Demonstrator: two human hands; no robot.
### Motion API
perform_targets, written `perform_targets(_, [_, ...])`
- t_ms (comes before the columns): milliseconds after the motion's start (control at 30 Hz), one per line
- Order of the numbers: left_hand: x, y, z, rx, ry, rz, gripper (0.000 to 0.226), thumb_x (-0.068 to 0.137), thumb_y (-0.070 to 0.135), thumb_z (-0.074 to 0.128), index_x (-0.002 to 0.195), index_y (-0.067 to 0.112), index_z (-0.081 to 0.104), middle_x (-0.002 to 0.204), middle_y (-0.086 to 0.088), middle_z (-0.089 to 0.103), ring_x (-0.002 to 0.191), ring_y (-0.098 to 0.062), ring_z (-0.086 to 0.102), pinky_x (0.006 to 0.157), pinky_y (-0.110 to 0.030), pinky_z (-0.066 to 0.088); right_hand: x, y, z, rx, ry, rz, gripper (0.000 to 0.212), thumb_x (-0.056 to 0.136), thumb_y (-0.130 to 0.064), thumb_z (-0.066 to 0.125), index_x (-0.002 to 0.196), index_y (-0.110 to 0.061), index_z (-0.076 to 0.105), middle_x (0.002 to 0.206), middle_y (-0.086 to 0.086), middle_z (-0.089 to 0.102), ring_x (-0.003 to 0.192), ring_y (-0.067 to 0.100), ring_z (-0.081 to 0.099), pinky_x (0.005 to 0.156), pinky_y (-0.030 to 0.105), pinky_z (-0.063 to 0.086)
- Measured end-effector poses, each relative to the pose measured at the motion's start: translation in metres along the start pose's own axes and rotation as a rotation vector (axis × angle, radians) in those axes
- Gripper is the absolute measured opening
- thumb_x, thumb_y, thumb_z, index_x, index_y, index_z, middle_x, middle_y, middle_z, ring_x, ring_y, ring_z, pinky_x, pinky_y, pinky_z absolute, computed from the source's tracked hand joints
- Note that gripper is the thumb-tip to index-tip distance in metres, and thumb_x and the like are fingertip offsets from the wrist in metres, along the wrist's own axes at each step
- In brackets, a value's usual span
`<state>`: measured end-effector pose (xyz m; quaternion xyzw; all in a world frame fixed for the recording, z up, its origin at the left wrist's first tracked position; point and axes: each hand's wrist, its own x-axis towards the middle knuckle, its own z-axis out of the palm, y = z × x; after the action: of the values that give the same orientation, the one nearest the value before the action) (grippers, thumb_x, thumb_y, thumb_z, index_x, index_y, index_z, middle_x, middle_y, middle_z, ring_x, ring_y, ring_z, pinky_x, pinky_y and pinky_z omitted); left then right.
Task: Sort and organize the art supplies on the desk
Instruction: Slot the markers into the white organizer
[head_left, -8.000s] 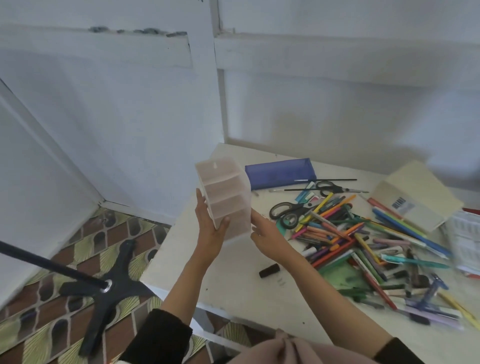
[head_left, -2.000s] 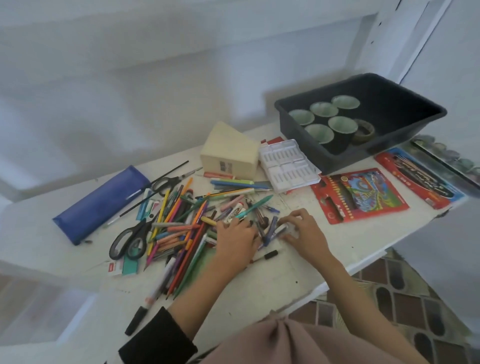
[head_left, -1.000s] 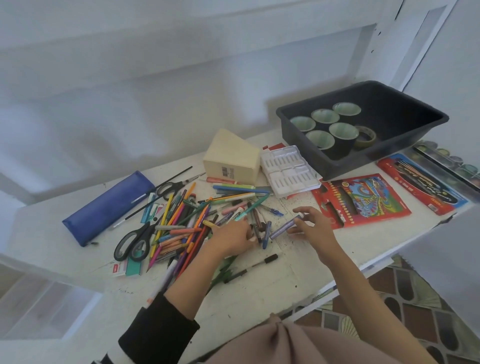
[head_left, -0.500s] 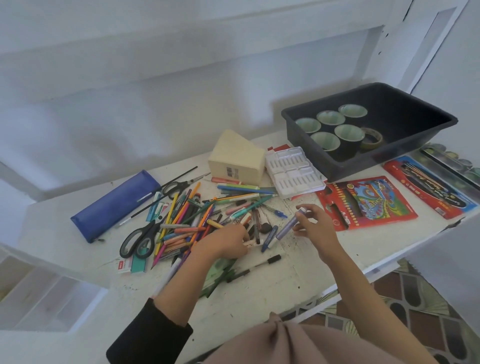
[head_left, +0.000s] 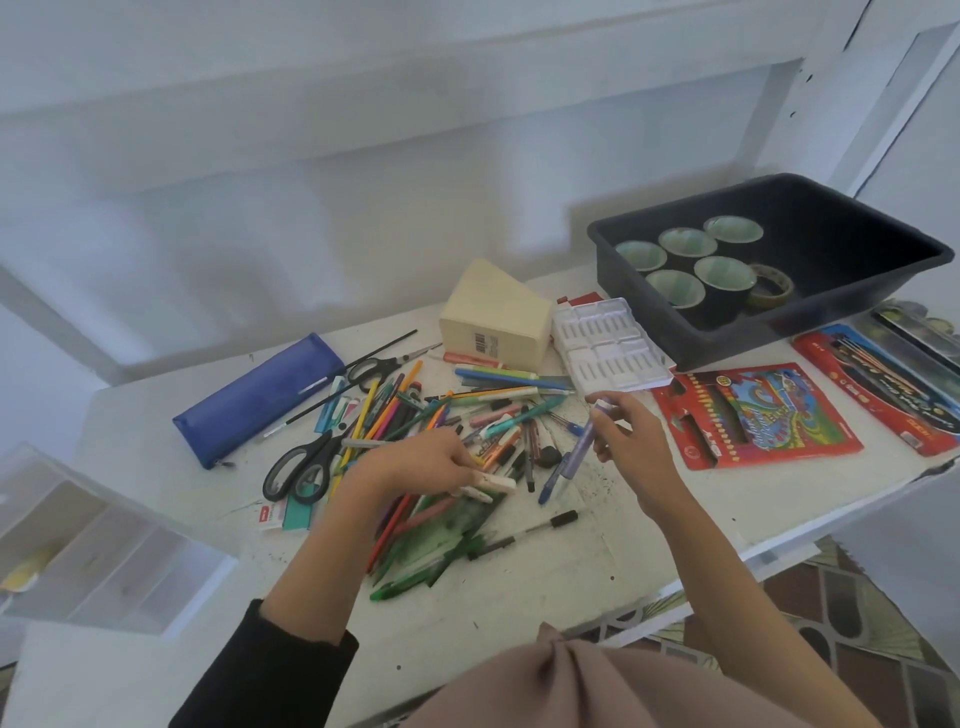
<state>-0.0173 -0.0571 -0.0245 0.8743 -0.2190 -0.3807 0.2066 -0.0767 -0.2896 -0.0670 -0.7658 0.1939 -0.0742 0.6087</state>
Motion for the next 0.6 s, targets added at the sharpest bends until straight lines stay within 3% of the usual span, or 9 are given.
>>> perform_targets(67, [-0.006, -0.005, -0.005, -0.051, 0.023, 0.019, 0.025, 0.097, 0.026, 0.05, 0.107, 0.017, 0.072, 0.085, -0.015, 0.059, 0.059, -0.015, 0.035, 0.054, -0.025, 0.032, -0.001, -0.003, 0.004, 0.018, -0.016, 0.001, 0.017, 0.096, -0.018, 0.05, 0.112, -0.016, 0.056, 0.094, 0.009, 0.058, 0.066, 0.014, 0.056, 0.058, 0.022, 0.049])
perform_targets(200, [-0.027, -0.016, -0.008, -0.261, 0.106, 0.046, 0.022, 0.098, 0.021, 0.051, 0.112, 0.019, 0.068, 0.071, 0.001, 0.054, 0.061, -0.012, 0.041, 0.058, -0.025, 0.035, -0.002, -0.012, 0.017, 0.122, -0.077, 0.016, 0.02, 0.096, -0.014, 0.05, 0.115, -0.014, 0.058, 0.094, 0.009, 0.06, 0.068, 0.011, 0.058, 0.056, 0.016, 0.049])
perform_targets(300, [-0.045, -0.025, -0.006, -0.459, 0.17, 0.068, 0.02, 0.097, 0.017, 0.051, 0.112, 0.017, 0.065, 0.071, -0.002, 0.063, 0.059, -0.011, 0.049, 0.059, -0.027, 0.04, 0.0, -0.021, 0.029, 0.241, -0.119, 0.069, 0.024, 0.095, -0.011, 0.051, 0.118, -0.014, 0.059, 0.098, 0.009, 0.065, 0.072, 0.014, 0.059, 0.061, 0.024, 0.051])
perform_targets(433, [-0.066, -0.037, -0.003, -0.649, 0.292, 0.093, 0.02, 0.097, 0.012, 0.05, 0.114, 0.009, 0.06, 0.085, -0.007, 0.071, 0.062, -0.014, 0.055, 0.066, -0.028, 0.047, 0.002, -0.034, 0.051, 0.281, -0.2, 0.092, 0.028, 0.096, -0.006, 0.048, 0.121, -0.015, 0.058, 0.104, 0.01, 0.067, 0.078, 0.022, 0.061, 0.069, 0.035, 0.052])
perform_targets(600, [-0.095, -0.049, 0.003, -0.864, 0.394, 0.102, 0.018, 0.097, 0.007, 0.048, 0.113, 0.004, 0.053, 0.082, -0.009, 0.067, 0.064, -0.017, 0.058, 0.068, -0.026, 0.052, -0.007, -0.056, 0.08, 0.336, -0.349, 0.02, 0.03, 0.096, 0.002, 0.042, 0.117, -0.012, 0.059, 0.086, 0.005, 0.066, 0.056, 0.013, 0.056, 0.05, 0.022, 0.05])
